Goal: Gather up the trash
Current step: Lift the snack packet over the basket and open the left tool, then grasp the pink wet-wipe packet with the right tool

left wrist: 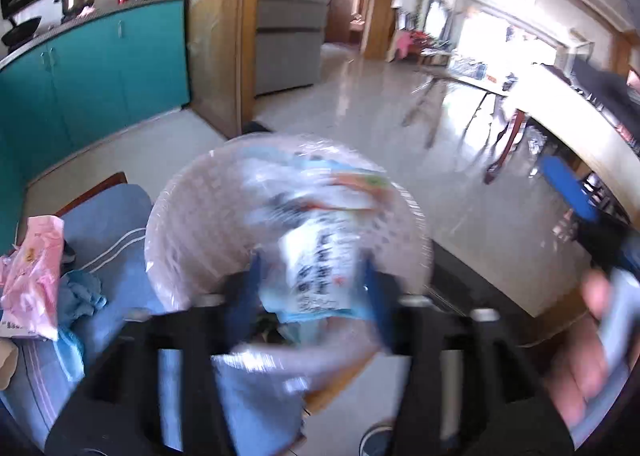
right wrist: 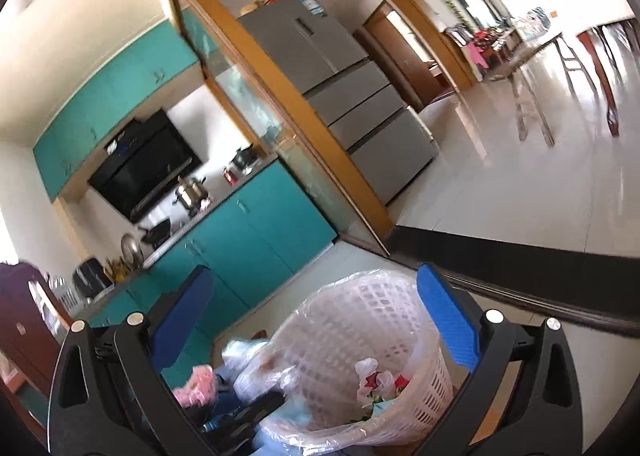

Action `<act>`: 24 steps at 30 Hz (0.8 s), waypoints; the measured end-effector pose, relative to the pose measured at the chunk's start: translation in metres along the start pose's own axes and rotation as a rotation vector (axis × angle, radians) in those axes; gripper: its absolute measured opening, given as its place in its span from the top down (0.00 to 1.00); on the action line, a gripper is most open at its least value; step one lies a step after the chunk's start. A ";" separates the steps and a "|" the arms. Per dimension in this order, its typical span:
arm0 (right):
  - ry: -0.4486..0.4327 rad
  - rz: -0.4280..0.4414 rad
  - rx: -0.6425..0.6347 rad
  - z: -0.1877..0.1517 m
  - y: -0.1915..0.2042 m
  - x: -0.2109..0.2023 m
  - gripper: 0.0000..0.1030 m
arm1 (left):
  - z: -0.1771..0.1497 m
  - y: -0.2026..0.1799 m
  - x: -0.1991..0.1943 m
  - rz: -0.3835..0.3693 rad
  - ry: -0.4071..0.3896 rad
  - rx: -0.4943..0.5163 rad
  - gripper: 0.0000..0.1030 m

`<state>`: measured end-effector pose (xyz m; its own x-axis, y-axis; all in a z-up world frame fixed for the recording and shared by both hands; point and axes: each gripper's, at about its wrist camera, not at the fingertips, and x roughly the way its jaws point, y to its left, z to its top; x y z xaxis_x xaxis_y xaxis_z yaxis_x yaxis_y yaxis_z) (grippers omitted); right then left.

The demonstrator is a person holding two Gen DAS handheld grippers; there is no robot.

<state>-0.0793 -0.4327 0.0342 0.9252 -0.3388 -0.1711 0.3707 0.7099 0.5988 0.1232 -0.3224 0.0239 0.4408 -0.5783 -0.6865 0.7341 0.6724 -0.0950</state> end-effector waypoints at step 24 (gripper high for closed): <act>0.578 0.250 -0.551 -0.155 0.160 0.047 0.03 | -0.171 0.190 -0.171 0.642 -0.116 -0.433 0.07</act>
<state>0.0360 -0.2392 0.0007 0.8255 0.1327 -0.5485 -0.0034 0.9731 0.2303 0.0993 -0.0165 -0.0006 0.7794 -0.0435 -0.6250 0.0605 0.9982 0.0059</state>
